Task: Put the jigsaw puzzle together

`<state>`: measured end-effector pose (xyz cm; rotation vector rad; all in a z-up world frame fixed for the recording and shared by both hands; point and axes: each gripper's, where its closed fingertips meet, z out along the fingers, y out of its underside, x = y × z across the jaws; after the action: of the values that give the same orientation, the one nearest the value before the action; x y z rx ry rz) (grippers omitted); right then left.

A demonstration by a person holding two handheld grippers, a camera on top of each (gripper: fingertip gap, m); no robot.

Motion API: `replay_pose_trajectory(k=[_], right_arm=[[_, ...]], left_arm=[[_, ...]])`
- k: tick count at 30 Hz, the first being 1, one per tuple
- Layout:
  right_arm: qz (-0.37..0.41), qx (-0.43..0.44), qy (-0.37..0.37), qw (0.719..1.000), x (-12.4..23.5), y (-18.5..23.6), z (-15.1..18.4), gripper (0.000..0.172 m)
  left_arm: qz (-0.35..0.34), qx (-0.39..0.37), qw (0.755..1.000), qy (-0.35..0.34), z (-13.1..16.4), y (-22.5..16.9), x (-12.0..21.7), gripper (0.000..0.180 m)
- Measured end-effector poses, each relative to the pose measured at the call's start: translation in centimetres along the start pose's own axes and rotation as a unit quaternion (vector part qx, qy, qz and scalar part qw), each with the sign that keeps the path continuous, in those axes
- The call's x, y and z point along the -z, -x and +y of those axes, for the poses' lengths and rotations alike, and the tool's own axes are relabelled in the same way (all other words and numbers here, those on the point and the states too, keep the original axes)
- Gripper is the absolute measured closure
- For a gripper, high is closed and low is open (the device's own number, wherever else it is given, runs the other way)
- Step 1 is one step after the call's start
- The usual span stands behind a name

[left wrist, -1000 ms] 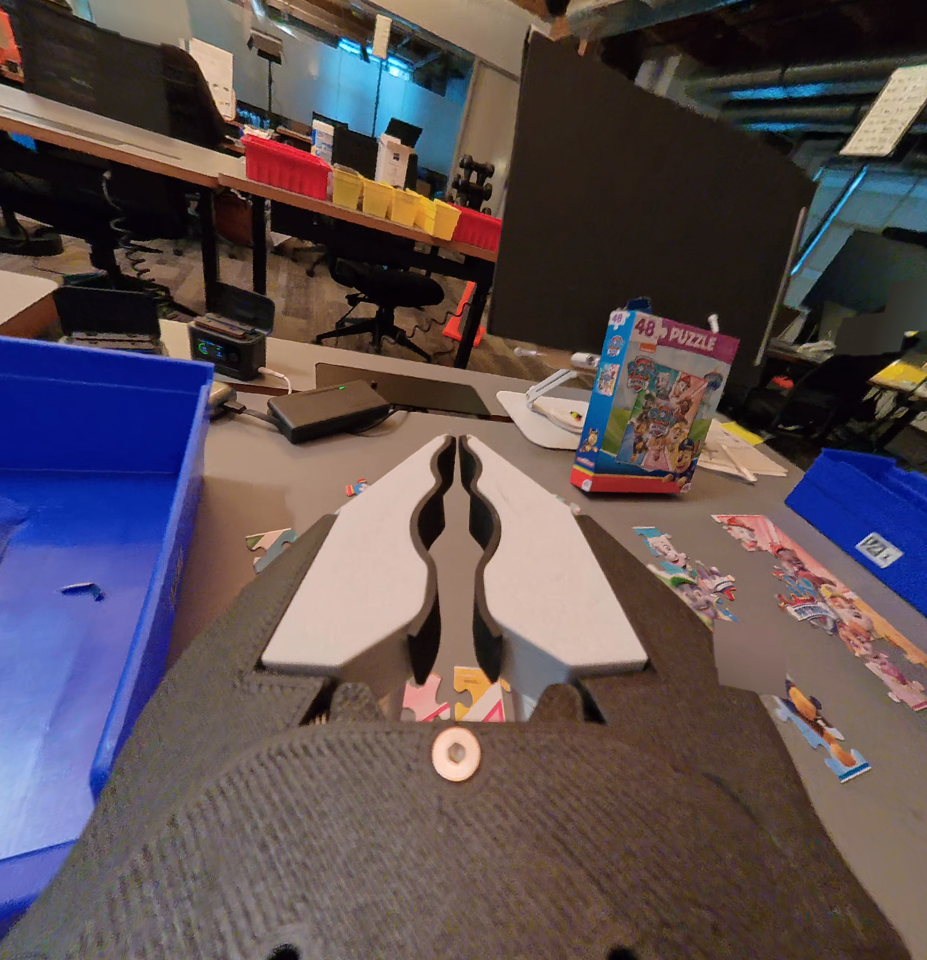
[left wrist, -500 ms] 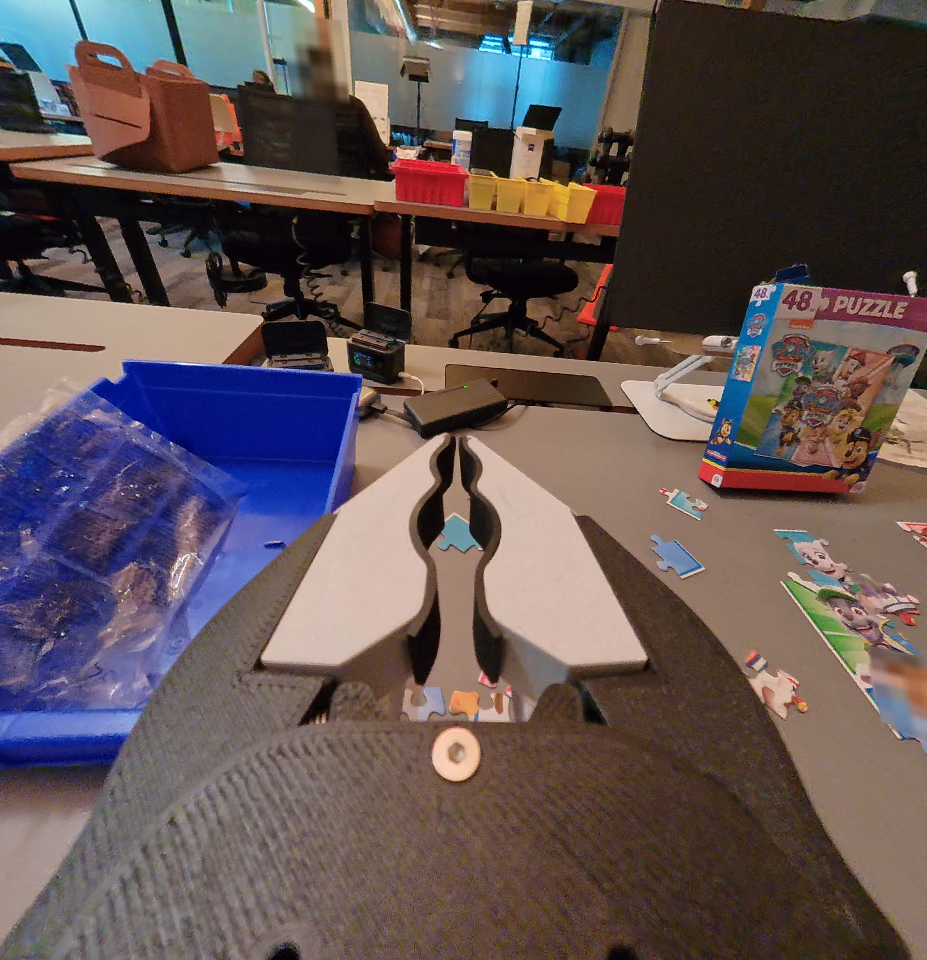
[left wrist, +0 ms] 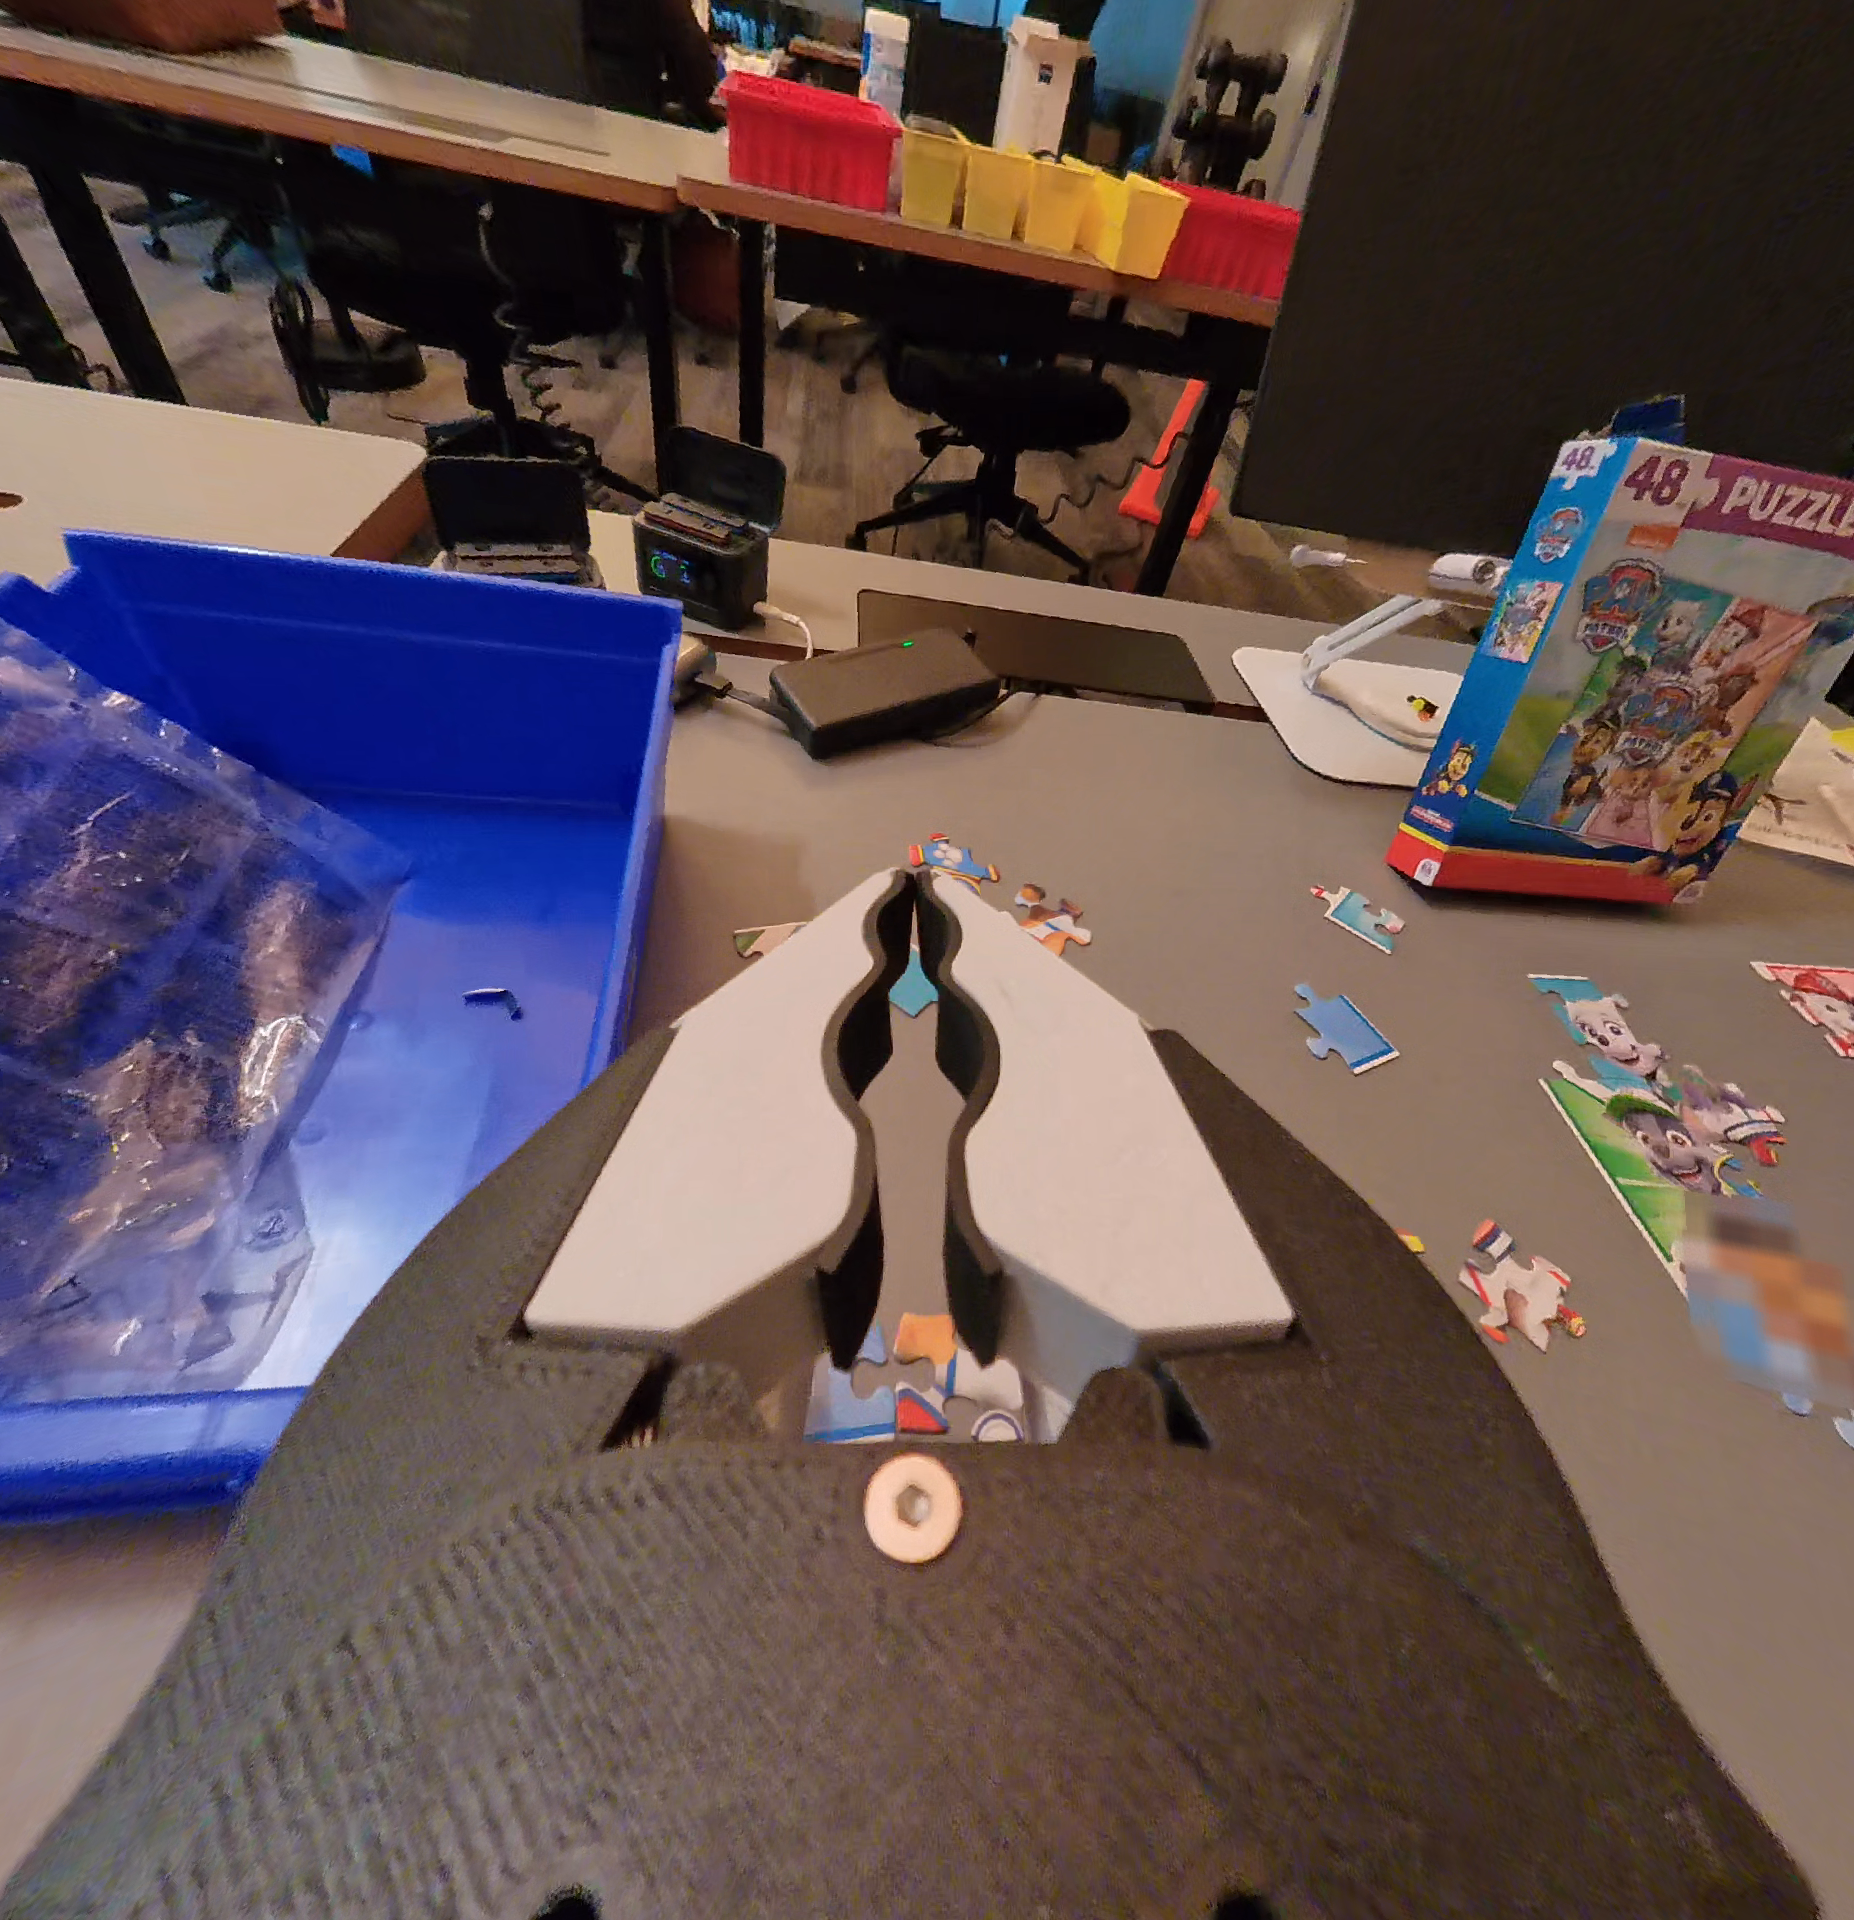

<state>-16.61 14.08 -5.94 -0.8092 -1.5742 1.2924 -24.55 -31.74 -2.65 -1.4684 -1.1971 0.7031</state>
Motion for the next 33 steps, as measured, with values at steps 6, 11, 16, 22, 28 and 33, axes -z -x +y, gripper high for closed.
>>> replay_pose_trajectory(k=[6, 11, 16, 22, 28, 33], right_arm=[[0.014, -0.038, -0.027, 0.999, 0.1, -0.3, -0.8, 0.172], [0.019, -0.019, -0.036, 0.999, 0.8, 1.1, -3.1, 0.172], [0.003, 0.033, -0.024, 0.999, 1.0, 3.8, -4.4, 0.172], [-0.019, 0.049, -0.023, 0.998, 0.8, 5.3, -4.8, 0.172], [-0.06, -0.026, -0.023, 0.998, -0.1, 6.7, -3.2, 0.172], [-0.154, -0.113, -0.008, 0.982, -2.5, 13.4, -4.4, 0.153]], left_arm=[[0.06, 0.036, 0.997, -0.008, 0.1, -0.4, -0.1, 0.18], [0.084, -0.008, 0.996, -0.016, -1.1, -1.3, 1.7, 0.179], [0.126, -0.033, 0.991, 0.012, -0.3, -2.2, 3.7, 0.167], [0.125, -0.025, 0.992, -0.004, -0.8, -1.6, 4.4, 0.164], [0.11, -0.021, 0.994, -0.017, -1.6, -1.8, 3.9, 0.164], [0.093, -0.026, 0.995, -0.006, -1.3, -1.5, 3.4, 0.164]])
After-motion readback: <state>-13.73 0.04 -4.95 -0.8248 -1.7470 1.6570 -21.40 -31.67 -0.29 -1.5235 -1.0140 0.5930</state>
